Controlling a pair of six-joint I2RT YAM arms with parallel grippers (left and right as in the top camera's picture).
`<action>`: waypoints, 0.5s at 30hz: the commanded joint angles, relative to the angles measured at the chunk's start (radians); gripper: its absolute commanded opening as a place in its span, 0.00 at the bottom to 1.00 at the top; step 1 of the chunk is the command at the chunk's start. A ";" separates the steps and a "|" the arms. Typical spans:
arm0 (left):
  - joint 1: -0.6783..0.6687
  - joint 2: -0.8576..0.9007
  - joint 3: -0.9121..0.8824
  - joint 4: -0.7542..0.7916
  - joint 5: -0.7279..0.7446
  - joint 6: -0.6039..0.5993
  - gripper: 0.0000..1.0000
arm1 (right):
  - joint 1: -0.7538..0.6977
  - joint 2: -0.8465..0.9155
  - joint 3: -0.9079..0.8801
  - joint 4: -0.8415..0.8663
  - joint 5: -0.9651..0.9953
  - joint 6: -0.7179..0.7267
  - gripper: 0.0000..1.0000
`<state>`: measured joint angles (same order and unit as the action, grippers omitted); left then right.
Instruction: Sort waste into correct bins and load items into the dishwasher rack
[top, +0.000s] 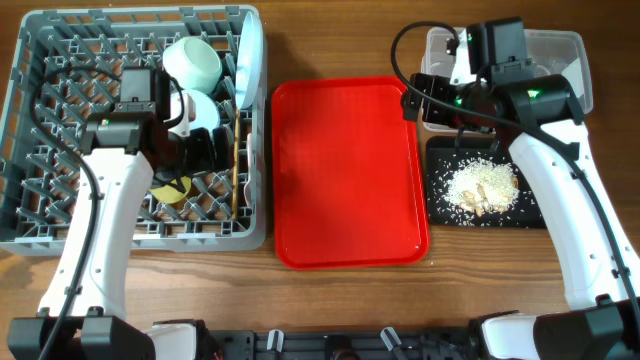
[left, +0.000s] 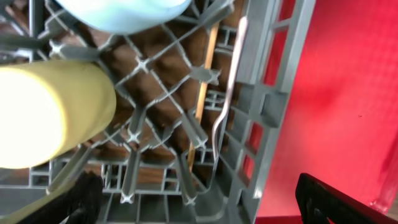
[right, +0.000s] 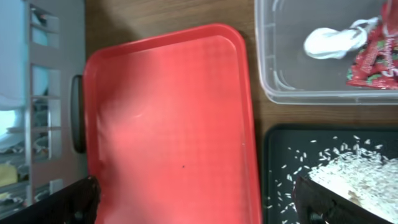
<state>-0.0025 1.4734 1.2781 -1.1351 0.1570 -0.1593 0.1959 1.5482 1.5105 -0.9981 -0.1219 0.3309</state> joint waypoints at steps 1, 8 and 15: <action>0.005 -0.009 -0.003 -0.047 0.002 -0.006 1.00 | -0.001 -0.030 -0.062 -0.005 0.055 -0.014 1.00; 0.005 -0.279 -0.174 0.036 0.002 -0.002 1.00 | -0.001 -0.284 -0.341 0.135 0.056 -0.012 1.00; 0.005 -0.834 -0.384 0.192 0.078 0.070 1.00 | -0.001 -0.731 -0.570 0.172 0.180 0.037 1.00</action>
<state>-0.0025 0.7940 0.9119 -0.9596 0.2035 -0.1249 0.1955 0.9470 0.9695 -0.8196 -0.0025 0.3511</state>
